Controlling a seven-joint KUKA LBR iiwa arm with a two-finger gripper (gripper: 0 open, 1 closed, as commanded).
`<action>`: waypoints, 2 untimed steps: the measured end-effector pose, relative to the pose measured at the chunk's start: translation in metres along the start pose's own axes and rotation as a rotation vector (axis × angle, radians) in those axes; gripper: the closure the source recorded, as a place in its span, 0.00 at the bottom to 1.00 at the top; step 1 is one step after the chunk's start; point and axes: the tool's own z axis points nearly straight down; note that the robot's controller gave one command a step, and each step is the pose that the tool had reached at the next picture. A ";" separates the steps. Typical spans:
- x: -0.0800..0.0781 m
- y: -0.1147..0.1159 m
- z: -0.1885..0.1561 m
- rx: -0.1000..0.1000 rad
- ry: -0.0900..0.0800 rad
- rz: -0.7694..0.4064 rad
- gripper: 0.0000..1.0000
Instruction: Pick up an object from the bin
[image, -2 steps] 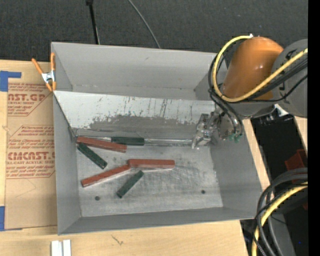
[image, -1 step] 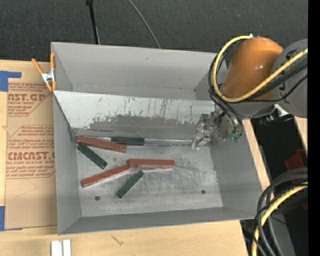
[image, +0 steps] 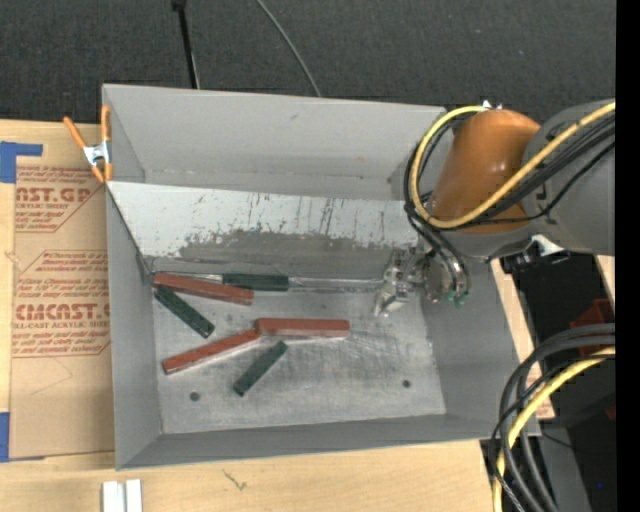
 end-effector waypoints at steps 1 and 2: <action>0.003 -0.010 0.010 -0.002 0.004 -0.634 0.00; 0.004 -0.015 -0.005 -0.003 0.004 -0.866 0.00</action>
Offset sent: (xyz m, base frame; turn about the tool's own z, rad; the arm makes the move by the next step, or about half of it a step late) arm 0.0000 0.0000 0.0000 0.0000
